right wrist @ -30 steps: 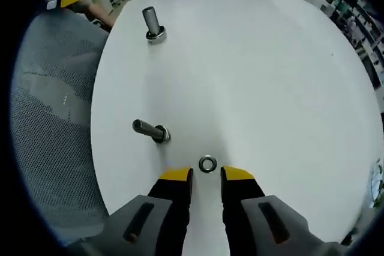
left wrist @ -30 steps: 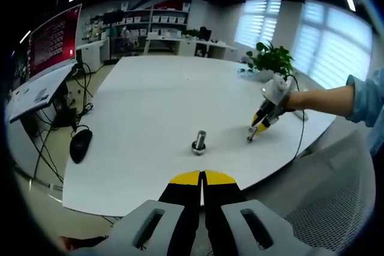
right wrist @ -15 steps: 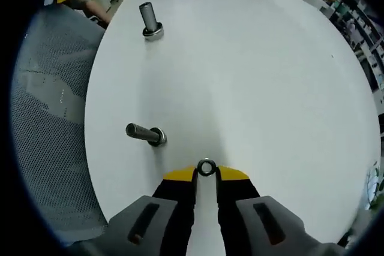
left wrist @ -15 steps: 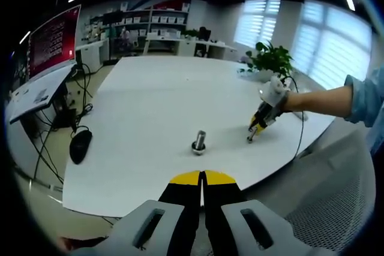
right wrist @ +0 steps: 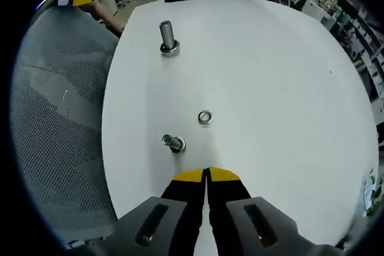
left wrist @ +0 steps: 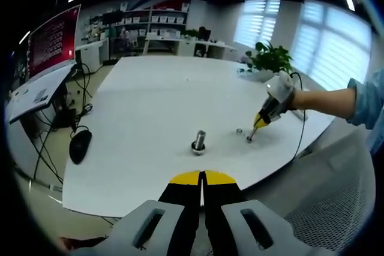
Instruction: Place the washer onto the threaded stud by aligning its center hole with the stud, sliding it down to the base, and recovering from edge contact or off-axis alignment until the washer reaches the visible bottom stop.
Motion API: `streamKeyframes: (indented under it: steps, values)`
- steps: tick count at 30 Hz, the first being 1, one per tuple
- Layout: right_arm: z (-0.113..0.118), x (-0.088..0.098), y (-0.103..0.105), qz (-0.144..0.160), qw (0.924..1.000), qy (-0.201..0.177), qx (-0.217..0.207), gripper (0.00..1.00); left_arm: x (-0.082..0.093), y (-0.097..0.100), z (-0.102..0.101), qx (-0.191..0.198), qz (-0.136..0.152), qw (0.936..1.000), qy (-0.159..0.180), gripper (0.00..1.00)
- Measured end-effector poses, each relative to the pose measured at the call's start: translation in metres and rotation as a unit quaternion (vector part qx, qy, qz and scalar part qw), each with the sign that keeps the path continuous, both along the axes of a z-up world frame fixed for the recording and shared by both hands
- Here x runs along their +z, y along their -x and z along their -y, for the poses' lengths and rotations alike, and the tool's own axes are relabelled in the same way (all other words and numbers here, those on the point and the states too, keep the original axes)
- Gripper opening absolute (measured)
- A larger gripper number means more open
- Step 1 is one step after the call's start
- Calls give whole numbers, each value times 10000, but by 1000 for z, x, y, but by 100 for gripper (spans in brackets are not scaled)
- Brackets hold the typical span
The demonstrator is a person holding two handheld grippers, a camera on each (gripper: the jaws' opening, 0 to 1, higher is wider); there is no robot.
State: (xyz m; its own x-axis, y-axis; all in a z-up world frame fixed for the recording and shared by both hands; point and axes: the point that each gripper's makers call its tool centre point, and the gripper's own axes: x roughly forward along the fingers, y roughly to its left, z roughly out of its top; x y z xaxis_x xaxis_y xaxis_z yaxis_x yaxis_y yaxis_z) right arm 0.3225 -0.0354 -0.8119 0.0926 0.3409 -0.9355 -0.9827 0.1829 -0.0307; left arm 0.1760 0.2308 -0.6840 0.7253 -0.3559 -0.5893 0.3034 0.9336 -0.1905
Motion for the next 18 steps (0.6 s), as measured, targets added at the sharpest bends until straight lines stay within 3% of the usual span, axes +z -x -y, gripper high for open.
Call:
streamKeyframes:
  steps: [3, 10, 18]
  values:
    - [9, -12, -4, 21, 9998, 177, -61, 3, -1, 1, 0, 13, -40, 10000, -10, 0]
    - [14, -10, -3, -55, 9998, 143, -142, 3, -2, 1, 0, 3, -70, 10000, -31, 0]
    - [1, 17, -12, 50, 9999, -95, -81, 5, -3, 1, -1, 1, -68, 10000, -38, 0]
